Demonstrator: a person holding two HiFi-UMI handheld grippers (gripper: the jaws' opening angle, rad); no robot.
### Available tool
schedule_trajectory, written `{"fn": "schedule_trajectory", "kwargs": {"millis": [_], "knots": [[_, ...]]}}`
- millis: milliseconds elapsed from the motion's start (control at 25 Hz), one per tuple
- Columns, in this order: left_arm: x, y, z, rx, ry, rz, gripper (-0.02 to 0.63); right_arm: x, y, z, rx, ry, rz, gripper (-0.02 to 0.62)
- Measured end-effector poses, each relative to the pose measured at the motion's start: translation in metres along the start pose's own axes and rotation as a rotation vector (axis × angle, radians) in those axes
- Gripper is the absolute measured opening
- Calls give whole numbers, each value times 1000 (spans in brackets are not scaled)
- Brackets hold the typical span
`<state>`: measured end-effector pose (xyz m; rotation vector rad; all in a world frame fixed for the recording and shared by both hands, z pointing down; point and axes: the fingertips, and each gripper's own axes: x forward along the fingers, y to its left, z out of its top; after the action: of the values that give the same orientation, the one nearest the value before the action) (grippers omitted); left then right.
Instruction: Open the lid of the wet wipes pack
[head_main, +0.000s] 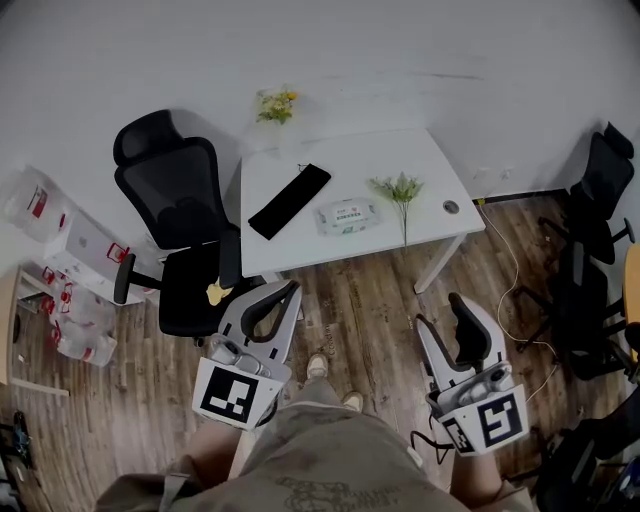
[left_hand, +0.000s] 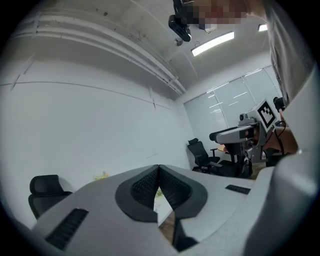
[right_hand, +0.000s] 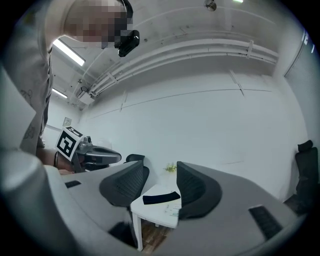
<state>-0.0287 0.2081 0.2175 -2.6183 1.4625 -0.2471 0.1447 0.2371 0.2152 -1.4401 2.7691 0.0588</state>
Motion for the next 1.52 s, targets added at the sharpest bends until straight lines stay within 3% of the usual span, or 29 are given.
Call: {"fn": "schedule_trajectory", "kwargs": {"millis": [560,840,1160,1520], "knots": [[59,33,-23,-29,21,-52,17,61,-25,-25,-61,95,13,214],[114,74,-41,-61,38,-100,17,133,-45,-35,-2,126,42,212],[187,129,-58,-38,59,-178,17,229,-74,-51,-27,193,19,212],[235,179,-76,-19,84,-237,17,301,-97,-70,-41,240,-20,212]]}}
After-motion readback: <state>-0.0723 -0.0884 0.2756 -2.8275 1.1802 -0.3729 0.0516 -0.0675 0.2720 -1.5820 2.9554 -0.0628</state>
